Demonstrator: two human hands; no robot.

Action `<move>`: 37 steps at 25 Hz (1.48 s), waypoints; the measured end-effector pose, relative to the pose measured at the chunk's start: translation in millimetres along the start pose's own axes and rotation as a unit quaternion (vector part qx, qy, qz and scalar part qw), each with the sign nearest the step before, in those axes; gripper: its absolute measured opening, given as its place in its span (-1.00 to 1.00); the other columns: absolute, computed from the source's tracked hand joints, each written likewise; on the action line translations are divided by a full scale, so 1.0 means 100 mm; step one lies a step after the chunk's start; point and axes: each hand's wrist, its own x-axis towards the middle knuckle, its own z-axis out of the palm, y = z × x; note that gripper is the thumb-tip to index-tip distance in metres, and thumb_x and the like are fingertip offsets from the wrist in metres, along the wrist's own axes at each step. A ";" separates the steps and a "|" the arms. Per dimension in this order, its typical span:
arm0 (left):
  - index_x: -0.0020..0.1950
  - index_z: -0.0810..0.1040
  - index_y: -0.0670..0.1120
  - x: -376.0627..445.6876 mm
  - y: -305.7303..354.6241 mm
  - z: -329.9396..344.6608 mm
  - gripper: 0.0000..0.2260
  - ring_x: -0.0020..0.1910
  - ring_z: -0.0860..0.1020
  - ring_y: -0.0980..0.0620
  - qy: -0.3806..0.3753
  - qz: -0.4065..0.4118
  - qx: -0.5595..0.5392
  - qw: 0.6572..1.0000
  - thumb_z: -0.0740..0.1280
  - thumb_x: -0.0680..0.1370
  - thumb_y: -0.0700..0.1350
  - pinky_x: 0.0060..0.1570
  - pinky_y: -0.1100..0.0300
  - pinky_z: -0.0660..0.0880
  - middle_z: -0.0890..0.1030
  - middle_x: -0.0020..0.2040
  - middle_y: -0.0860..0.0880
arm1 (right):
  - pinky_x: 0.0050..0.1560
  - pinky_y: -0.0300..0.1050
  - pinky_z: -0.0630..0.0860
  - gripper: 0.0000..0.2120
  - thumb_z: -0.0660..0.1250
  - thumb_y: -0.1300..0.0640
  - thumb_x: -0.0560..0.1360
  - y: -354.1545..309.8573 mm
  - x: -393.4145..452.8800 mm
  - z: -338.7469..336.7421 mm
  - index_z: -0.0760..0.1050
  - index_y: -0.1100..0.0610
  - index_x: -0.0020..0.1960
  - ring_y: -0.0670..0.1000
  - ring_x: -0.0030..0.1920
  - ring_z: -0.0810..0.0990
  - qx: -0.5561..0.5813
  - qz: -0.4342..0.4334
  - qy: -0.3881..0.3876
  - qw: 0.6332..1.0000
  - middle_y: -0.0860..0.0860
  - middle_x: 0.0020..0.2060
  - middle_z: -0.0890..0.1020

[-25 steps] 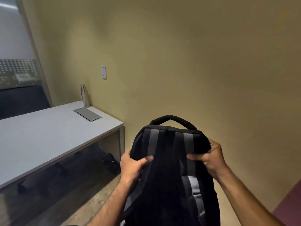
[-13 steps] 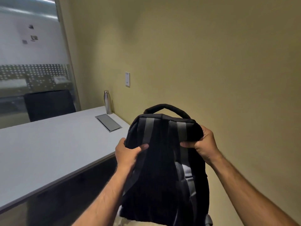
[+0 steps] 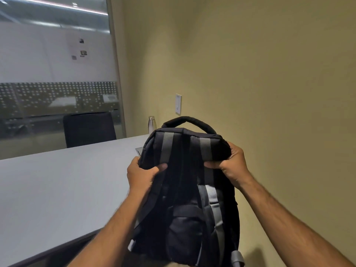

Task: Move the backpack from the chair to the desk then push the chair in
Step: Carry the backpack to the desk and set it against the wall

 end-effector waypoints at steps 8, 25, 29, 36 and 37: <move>0.29 0.53 -0.13 1.49 0.00 0.38 -0.44 0.14 0.62 -0.17 -0.003 0.025 0.057 0.998 0.66 0.38 -0.07 0.20 -0.16 0.61 0.65 0.18 -0.12 | 0.03 0.12 0.70 -0.47 0.68 0.47 0.10 0.47 1.33 0.47 0.65 0.25 0.02 0.10 -0.04 0.74 0.014 -0.009 0.027 1.000 0.13 -0.04 0.76; 0.27 0.49 -0.14 4.36 -0.50 1.30 -0.42 0.20 0.59 -0.22 -0.143 0.033 0.139 0.979 0.67 0.36 -0.11 0.25 -0.25 0.57 0.63 0.22 -0.15 | -0.08 0.27 0.67 -0.53 0.75 0.28 0.10 1.66 2.95 1.64 0.52 0.29 -0.18 0.04 -0.27 0.58 -0.043 0.044 0.193 0.979 0.25 -0.22 0.69; 0.28 0.47 -0.13 4.66 -0.69 1.48 -0.43 0.20 0.58 -0.19 -0.184 0.030 0.133 0.973 0.66 0.38 -0.13 0.23 -0.15 0.59 0.61 0.23 -0.14 | -0.21 0.17 0.63 -0.50 0.77 0.20 0.12 1.85 3.03 1.79 0.46 0.27 -0.22 -0.03 -0.32 0.46 -0.075 0.048 0.217 0.972 0.27 -0.27 0.65; 0.12 0.45 -0.05 4.87 -1.05 1.72 -0.51 -0.01 0.53 -0.01 -0.207 0.039 0.144 0.967 0.67 0.36 -0.11 -0.09 0.27 0.48 0.56 0.03 0.01 | -0.35 -0.29 0.55 -0.54 0.75 0.20 0.17 2.17 3.01 1.91 0.47 -0.05 -0.29 -0.19 -0.44 0.46 -0.098 0.059 0.239 0.964 -0.17 -0.41 0.64; 0.13 0.45 -0.05 4.87 -1.09 1.73 -0.51 0.01 0.53 -0.01 -0.206 0.040 0.145 0.967 0.66 0.37 -0.10 -0.05 0.24 0.49 0.56 0.05 0.00 | -0.37 -0.23 0.55 -0.56 0.75 0.19 0.17 2.19 3.02 1.92 0.47 0.01 -0.29 -0.17 -0.43 0.44 -0.105 0.061 0.242 0.963 -0.10 -0.41 0.64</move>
